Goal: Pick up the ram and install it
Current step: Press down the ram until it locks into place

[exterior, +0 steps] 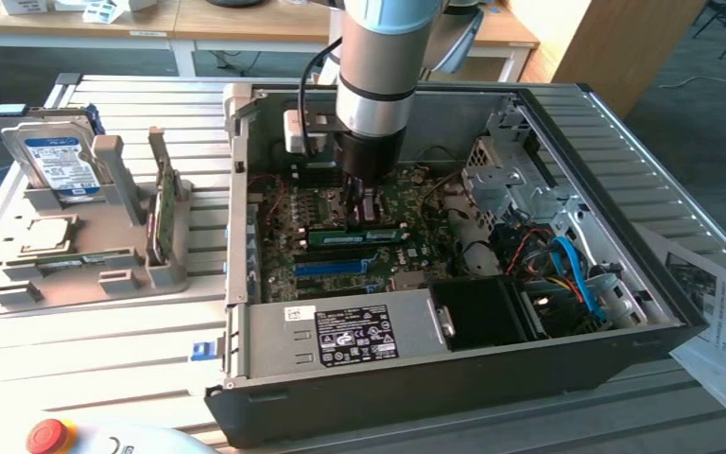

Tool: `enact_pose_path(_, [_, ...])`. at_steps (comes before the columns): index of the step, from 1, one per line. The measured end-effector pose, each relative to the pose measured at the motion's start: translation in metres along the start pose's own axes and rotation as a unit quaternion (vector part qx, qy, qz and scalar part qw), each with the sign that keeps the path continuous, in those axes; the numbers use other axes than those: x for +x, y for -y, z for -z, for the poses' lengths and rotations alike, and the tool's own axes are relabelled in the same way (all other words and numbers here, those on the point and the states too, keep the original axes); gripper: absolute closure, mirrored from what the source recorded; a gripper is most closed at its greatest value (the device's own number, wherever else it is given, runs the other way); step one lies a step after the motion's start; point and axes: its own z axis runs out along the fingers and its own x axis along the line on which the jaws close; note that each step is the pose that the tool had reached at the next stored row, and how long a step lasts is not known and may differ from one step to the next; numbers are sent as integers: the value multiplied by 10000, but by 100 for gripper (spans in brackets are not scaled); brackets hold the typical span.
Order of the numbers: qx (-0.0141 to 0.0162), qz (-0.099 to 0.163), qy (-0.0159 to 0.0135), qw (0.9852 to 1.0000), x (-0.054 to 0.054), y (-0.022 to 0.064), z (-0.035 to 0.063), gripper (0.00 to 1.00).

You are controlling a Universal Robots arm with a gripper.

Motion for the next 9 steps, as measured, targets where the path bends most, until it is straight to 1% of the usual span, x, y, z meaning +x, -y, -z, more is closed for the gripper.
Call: enact_pose_path(9, [0, 0, 0, 10000, 0, 0, -23, 90])
